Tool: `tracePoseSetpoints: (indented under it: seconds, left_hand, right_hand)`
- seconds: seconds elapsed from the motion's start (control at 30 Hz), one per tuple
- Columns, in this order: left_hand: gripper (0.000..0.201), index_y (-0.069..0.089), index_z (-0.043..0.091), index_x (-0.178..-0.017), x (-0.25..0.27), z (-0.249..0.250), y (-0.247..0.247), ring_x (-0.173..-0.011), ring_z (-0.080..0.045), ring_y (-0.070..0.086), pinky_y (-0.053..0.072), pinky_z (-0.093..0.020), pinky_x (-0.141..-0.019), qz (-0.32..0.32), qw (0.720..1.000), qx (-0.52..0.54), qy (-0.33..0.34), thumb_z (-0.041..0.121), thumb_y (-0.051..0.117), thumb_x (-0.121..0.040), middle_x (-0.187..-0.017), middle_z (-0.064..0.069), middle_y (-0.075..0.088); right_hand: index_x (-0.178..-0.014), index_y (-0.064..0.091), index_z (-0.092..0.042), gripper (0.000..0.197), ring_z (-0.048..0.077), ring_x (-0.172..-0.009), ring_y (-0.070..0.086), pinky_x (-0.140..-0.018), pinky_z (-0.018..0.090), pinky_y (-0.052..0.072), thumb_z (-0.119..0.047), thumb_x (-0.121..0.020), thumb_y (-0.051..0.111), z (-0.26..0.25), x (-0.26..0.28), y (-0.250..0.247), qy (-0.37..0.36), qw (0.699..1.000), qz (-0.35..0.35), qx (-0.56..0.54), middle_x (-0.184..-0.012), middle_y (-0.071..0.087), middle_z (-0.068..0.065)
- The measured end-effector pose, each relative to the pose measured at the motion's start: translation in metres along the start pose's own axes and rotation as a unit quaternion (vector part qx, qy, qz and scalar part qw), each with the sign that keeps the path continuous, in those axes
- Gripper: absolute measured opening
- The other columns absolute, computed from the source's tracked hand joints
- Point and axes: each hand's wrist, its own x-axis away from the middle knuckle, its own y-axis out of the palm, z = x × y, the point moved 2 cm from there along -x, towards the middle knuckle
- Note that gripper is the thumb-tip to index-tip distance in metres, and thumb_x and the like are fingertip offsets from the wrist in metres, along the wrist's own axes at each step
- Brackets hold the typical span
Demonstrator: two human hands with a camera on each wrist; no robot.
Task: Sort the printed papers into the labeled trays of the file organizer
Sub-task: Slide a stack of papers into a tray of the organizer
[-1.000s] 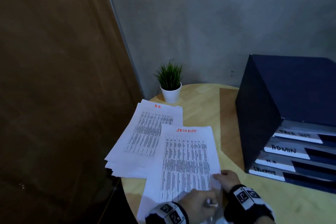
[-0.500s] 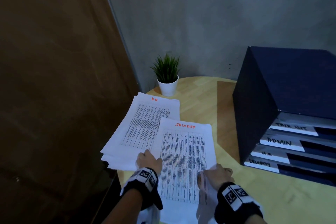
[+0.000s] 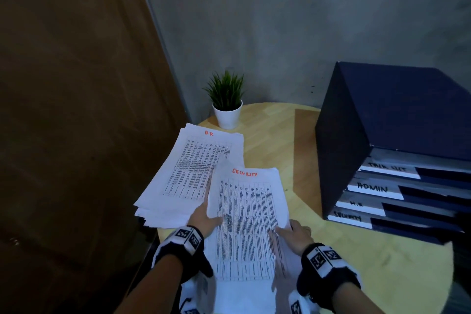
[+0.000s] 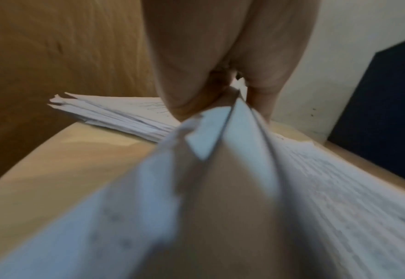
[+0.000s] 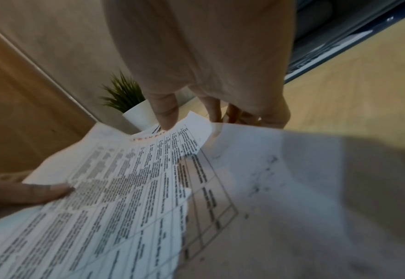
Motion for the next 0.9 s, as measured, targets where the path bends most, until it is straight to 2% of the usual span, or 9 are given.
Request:
tracePoseSetpoints:
  seconds: [0.23,0.33,0.4,0.43,0.53,0.6,0.73,0.83,0.9]
  left_hand:
    - [0.058,0.038,0.006,-0.142,0.008,0.009,-0.006,-0.124,-0.034,0.049,0.041,-0.042,-0.104,0.022,0.994,0.097,0.035,0.008,0.061,-0.089,-0.137,-0.018,0.05]
    - [0.058,0.038,0.009,-0.143,0.009,0.01,-0.01,-0.122,-0.034,0.052,0.04,-0.044,-0.106,0.01,0.988,0.151,0.037,0.008,0.06,-0.089,-0.136,-0.017,0.052]
    - [0.057,0.038,0.011,-0.143,0.011,0.012,-0.012,-0.123,-0.032,0.052,0.038,-0.047,-0.109,-0.014,0.982,0.183,0.04,0.007,0.059,-0.09,-0.137,-0.015,0.052]
    - [0.056,0.038,0.011,-0.143,0.012,0.013,-0.013,-0.124,-0.031,0.052,0.036,-0.048,-0.11,-0.028,0.979,0.2,0.042,0.006,0.058,-0.091,-0.138,-0.014,0.052]
    - [0.051,0.037,0.01,-0.142,0.016,0.015,-0.012,-0.126,-0.034,0.049,0.033,-0.053,-0.111,-0.075,0.961,0.265,0.037,0.001,0.051,-0.093,-0.138,-0.016,0.051]
    - [0.051,0.036,0.009,-0.141,0.019,0.018,-0.012,-0.128,-0.035,0.048,0.031,-0.053,-0.112,-0.101,0.948,0.3,0.042,-0.003,0.048,-0.093,-0.138,-0.017,0.051]
    - [0.058,0.033,0.011,-0.145,0.022,0.03,-0.012,-0.13,-0.032,0.047,0.029,-0.051,-0.114,-0.11,0.935,0.333,0.057,-0.003,0.05,-0.091,-0.14,-0.016,0.049]
    - [0.052,0.037,0.008,-0.141,0.029,0.044,-0.011,-0.126,-0.034,0.05,0.033,-0.052,-0.111,-0.106,0.93,0.345,0.073,0.0,0.05,-0.092,-0.136,-0.018,0.052]
    - [0.048,0.041,0.009,-0.137,0.038,0.052,-0.009,-0.124,-0.034,0.051,0.034,-0.052,-0.11,-0.101,0.933,0.335,0.087,0.002,0.053,-0.091,-0.131,-0.014,0.055]
  right_hand:
    - [-0.138,0.036,-0.008,0.06,0.033,-0.125,0.045,-0.106,0.041,0.04,-0.032,-0.088,0.059,0.003,-0.002,-0.007,0.012,0.998,0.021,-0.052,-0.143,0.037,0.015]
    - [-0.139,0.032,-0.009,0.069,0.032,-0.126,0.045,-0.101,0.035,0.041,-0.037,-0.084,0.063,0.008,-0.008,-0.009,0.016,0.997,0.031,-0.068,-0.141,0.04,0.012]
    - [-0.134,0.039,-0.008,0.07,0.028,-0.12,0.052,-0.101,0.035,0.043,-0.038,-0.078,0.069,0.007,-0.007,-0.014,-0.015,0.992,0.028,-0.122,-0.134,0.051,0.009]
    - [-0.13,0.041,-0.007,0.064,0.025,-0.118,0.054,-0.102,0.037,0.043,-0.034,-0.079,0.07,0.006,-0.002,-0.017,-0.032,0.984,0.026,-0.171,-0.129,0.056,0.008]
    - [-0.127,0.043,-0.011,0.04,0.02,-0.116,0.051,-0.096,0.029,0.036,-0.01,-0.09,0.06,0.002,0.022,-0.027,-0.071,0.95,-0.012,-0.304,-0.119,0.057,0.001]
    - [-0.125,0.048,-0.015,0.035,0.018,-0.109,0.054,-0.094,0.028,0.038,-0.008,-0.091,0.057,0.003,0.034,-0.036,-0.1,0.942,-0.043,-0.318,-0.116,0.058,-0.001]
    - [-0.113,0.057,-0.007,0.026,0.022,-0.099,0.058,-0.091,0.031,0.045,-0.004,-0.087,0.06,0.01,0.038,-0.054,-0.098,0.937,-0.059,-0.331,-0.103,0.063,0.008]
    - [-0.122,0.056,-0.004,0.033,0.028,-0.112,0.056,-0.107,0.043,0.039,0.0,-0.089,0.056,0.001,0.051,-0.062,-0.104,0.932,-0.037,-0.346,-0.116,0.063,0.013]
    - [-0.128,0.054,-0.005,0.037,0.029,-0.121,0.054,-0.111,0.047,0.035,-0.003,-0.091,0.054,-0.006,0.061,-0.061,-0.114,0.929,-0.013,-0.351,-0.127,0.06,0.013]
